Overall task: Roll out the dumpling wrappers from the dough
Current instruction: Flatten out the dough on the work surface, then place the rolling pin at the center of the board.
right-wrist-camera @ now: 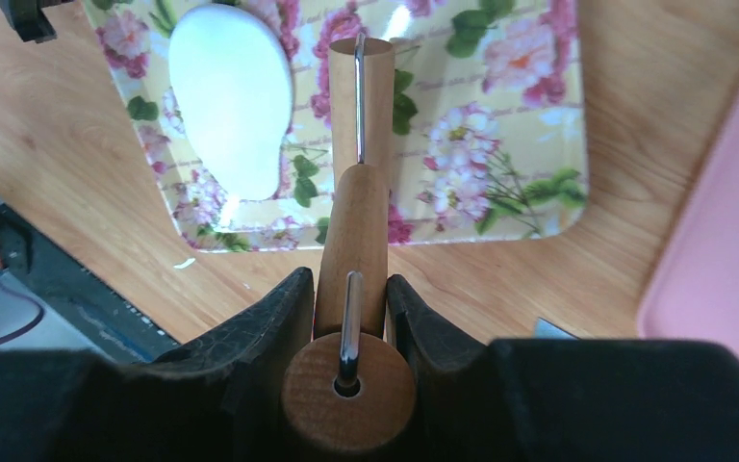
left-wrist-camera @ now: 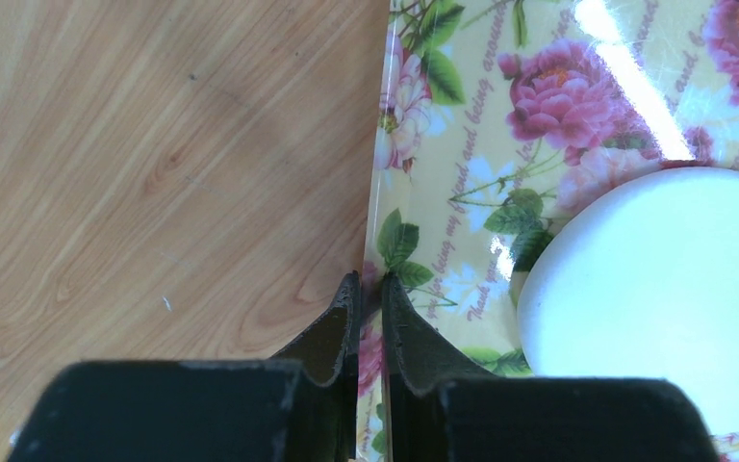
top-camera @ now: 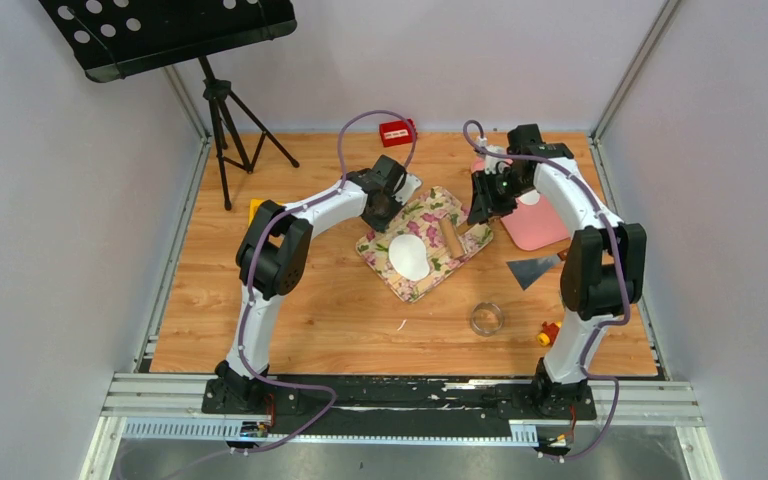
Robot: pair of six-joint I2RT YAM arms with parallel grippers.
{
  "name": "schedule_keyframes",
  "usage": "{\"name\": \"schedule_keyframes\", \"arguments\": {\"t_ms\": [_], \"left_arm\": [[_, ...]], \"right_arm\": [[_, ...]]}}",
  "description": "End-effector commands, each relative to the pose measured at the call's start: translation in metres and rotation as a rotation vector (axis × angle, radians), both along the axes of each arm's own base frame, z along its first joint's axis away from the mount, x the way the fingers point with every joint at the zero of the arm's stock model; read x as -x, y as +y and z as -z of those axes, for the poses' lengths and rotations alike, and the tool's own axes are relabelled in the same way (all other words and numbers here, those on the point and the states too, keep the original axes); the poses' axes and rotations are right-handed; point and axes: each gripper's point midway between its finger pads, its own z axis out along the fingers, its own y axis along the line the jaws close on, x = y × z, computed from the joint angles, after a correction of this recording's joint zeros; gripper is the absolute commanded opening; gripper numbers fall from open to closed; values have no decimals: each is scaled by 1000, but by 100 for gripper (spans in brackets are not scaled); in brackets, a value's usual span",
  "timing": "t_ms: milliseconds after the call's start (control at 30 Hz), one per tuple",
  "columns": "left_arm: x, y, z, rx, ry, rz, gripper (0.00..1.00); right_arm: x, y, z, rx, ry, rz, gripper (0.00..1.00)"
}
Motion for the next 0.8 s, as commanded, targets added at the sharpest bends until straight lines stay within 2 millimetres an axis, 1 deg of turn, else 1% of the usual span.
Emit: {"name": "schedule_keyframes", "arguments": {"t_ms": [0, 100, 200, 267, 333, 367, 467, 533, 600, 633, 667, 733, 767], "left_arm": [[-2, 27, 26, -133, 3, 73, 0], [-3, 30, 23, -166, -4, 160, 0], [-3, 35, 24, -211, 0, 226, 0], [-1, 39, 25, -236, 5, 289, 0], [-3, 43, 25, -261, 1, 356, 0], [0, 43, 25, -254, 19, 393, 0], [2, 43, 20, -243, 26, 473, 0], [0, 40, 17, -237, 13, 516, 0], [-8, 37, 16, -244, 0, 516, 0], [-11, 35, 16, -241, -2, 511, 0], [-13, 34, 17, -243, 7, 510, 0], [-19, 35, 19, -268, 6, 494, 0], [-21, 34, 20, -272, 2, 492, 0]], "right_arm": [[-27, -22, -57, 111, -276, 47, 0], [-30, -43, -72, 219, -380, 84, 0], [-26, -62, -80, 306, -425, 97, 0], [-21, -69, -85, 320, -439, 105, 0], [-14, -77, -88, 338, -444, 106, 0], [-10, -79, -88, 351, -447, 92, 0], [-2, -92, -81, 406, -440, 93, 0], [0, -95, -73, 377, -412, 95, 0], [-6, -93, -67, 308, -377, 98, 0], [-11, -90, -61, 271, -350, 91, 0], [-17, -94, -58, 236, -323, 95, 2], [-28, -94, -50, 146, -253, 80, 6], [-33, -91, -48, 83, -216, 67, 8]]}}
